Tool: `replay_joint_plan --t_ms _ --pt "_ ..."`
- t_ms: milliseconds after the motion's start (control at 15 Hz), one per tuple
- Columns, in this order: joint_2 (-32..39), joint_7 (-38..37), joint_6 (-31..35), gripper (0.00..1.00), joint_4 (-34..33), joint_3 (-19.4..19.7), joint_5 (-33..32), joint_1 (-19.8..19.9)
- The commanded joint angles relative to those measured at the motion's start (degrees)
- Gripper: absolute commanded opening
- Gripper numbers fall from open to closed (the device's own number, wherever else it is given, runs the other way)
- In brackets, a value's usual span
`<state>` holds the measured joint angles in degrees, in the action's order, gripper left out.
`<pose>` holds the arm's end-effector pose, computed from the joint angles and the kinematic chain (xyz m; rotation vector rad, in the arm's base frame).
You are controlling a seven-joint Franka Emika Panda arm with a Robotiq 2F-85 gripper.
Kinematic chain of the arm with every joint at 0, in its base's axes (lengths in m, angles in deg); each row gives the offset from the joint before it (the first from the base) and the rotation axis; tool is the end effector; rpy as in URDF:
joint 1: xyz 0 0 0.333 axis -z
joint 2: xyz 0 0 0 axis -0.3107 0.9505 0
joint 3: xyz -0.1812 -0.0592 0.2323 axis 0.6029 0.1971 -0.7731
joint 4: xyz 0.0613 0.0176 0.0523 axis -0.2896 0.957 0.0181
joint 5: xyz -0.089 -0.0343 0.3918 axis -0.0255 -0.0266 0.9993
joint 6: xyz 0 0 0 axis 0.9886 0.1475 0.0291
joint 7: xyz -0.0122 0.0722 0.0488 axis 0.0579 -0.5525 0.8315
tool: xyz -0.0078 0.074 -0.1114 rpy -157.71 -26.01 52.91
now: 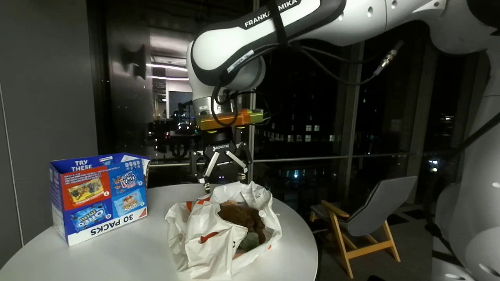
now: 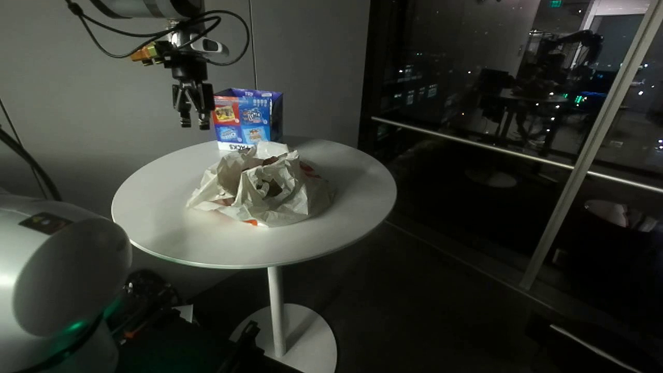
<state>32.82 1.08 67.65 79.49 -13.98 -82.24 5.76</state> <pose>0.4621 0.2132 0.4313 2.9816 -0.3969 -0.2078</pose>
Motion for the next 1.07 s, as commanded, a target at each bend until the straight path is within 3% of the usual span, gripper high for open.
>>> replay_joint_plan --t_ms 0,400,1000 --pt "-0.77 -1.56 0.56 1.0 0.82 -0.11 -0.05 1.27" --pt "0.31 -0.41 2.13 1.0 2.74 0.63 2.25 2.28" --pt "4.11 0.35 15.12 1.0 9.79 1.16 0.63 2.44"
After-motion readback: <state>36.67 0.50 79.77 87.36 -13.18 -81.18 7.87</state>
